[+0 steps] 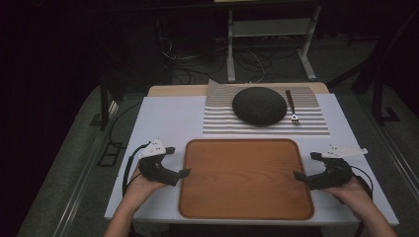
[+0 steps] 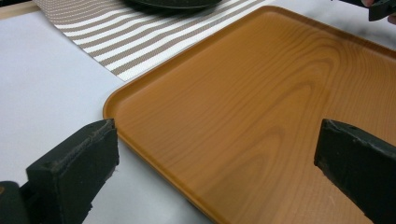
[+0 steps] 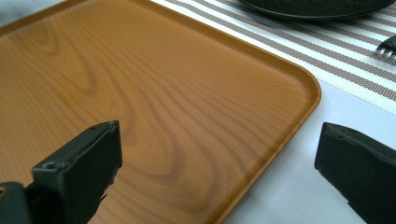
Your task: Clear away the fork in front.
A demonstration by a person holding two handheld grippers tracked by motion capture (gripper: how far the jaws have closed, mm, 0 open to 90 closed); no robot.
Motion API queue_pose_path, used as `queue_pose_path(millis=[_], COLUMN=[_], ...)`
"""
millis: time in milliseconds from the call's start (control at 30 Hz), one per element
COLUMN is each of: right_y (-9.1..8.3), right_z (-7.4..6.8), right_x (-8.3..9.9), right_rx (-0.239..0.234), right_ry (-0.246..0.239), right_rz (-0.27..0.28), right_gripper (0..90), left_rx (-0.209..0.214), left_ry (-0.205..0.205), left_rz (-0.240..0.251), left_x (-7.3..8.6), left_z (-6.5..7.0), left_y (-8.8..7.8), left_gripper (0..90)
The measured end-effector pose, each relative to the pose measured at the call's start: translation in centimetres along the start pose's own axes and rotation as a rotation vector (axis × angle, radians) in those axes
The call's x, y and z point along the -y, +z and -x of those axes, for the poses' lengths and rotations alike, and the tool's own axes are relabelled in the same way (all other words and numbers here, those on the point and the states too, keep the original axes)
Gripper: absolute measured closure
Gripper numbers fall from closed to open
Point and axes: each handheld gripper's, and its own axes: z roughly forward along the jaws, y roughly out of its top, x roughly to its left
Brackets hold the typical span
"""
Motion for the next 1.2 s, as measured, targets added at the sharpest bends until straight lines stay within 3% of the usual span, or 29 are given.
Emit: queue_pose_path(millis=[400,667,1200], right_y=[-0.2,-0.4,0.4], right_z=[0.6,1.5,3.2], right_x=[-0.5,-1.2,-2.1], right_rx=[0.027,0.058,0.096], right_ry=[0.017,0.03,0.057], right_rz=[-0.002,0.003,-0.059], right_gripper=[0.9,0.9,0.8], left_rx=[0.023,0.043,0.022], left_ry=[-0.024,-0.012,0.001], left_rz=[-0.018,-0.043,-0.027], left_x=[0.2,0.3,0.3], left_z=[-0.3,-0.2,-0.1], left_y=[0.3,0.7,0.7], left_gripper=[0.0,0.0,0.0])
